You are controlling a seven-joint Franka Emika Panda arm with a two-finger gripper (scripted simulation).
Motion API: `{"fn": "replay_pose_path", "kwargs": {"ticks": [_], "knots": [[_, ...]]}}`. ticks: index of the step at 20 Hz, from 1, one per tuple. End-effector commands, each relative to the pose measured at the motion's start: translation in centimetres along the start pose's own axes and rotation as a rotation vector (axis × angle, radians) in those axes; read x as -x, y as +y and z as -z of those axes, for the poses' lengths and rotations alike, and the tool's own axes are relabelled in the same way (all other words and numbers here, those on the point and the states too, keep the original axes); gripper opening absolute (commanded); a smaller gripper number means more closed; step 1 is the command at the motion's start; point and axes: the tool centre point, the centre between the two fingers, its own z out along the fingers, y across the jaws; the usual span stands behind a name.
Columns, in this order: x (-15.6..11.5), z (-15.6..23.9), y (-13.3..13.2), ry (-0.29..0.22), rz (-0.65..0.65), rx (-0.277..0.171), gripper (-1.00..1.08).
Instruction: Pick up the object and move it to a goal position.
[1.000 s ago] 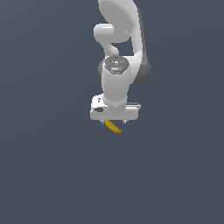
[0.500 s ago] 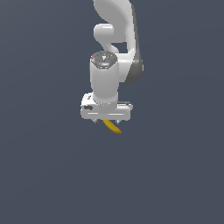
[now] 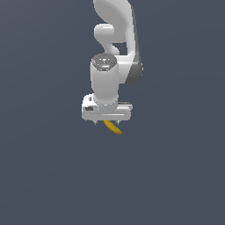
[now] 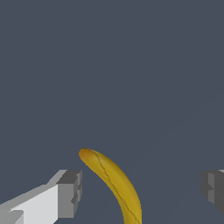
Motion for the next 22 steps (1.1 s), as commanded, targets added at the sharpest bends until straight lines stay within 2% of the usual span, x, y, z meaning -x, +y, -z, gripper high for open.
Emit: {"fn": "replay_pose_path", "kwargs": {"ticks": [1, 7, 15, 22], "knots": [[0.5, -0.7, 0.0, -0.003, 0.027, 0.0, 1.0], [2.7, -3.2, -0.2, -0.011, 0.132, -0.003, 1.0], [7.0, -7.1, -0.8, -0.023, 0.321, -0.012, 1.0], [9.4, -8.9, -1.2, -0.028, 0.421, -0.02, 1.0]]}}
